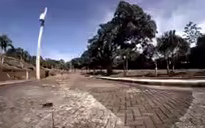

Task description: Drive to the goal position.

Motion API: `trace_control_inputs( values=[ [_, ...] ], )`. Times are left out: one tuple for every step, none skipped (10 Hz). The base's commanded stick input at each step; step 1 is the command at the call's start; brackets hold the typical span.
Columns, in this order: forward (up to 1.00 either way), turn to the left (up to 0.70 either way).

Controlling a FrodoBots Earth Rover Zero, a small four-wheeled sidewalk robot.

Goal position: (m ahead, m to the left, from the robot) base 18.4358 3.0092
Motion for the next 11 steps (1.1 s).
trace_control_inputs(
  values=[
    [1.0, 0.27],
    [1.0, 0.27],
    [1.0, 0.27],
    [1.0, 0.17],
    [1.0, 0.0],
    [1.0, 0.0],
    [1.0, 0.0],
    [1.0, 0.0],
    [1.0, 0.0],
    [1.0, 0.0],
    [1.0, 0.0]
  ],
)
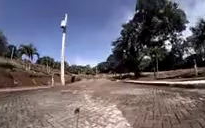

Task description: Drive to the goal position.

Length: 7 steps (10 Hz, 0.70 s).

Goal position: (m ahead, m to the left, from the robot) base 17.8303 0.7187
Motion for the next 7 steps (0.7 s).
trace_control_inputs(
  values=[
    [1.0, 0.0],
    [1.0, 0.0],
    [1.0, 0.0],
    [1.0, 0.0],
    [1.0, 0.0],
    [1.0, 0.0],
    [1.0, 0.0]
  ],
)
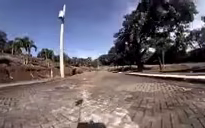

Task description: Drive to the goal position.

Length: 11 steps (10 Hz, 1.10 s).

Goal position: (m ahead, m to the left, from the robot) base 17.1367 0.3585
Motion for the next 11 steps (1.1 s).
trace_control_inputs(
  values=[
    [1.0, 0.0],
    [1.0, 0.0],
    [1.0, 0.0],
    [1.0, 0.0],
    [1.0, 0.0],
    [1.0, 0.0],
    [1.0, 0.0],
    [1.0, 0.0],
    [1.0, 0.0],
    [1.0, 0.0],
    [1.0, 0.0]
  ],
)
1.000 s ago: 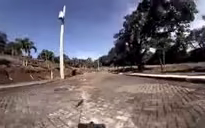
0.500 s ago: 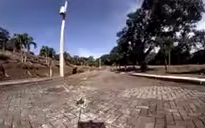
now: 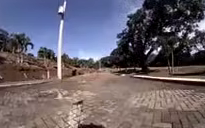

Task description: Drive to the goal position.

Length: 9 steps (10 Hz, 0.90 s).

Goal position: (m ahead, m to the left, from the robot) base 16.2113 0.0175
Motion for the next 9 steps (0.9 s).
trace_control_inputs(
  values=[
    [1.0, 0.0],
    [1.0, 0.0],
    [1.0, 0.0],
    [1.0, 0.0],
    [1.0, 0.0],
    [1.0, 0.0],
    [1.0, 0.0],
    [1.0, 0.0],
    [1.0, 0.0]
  ],
)
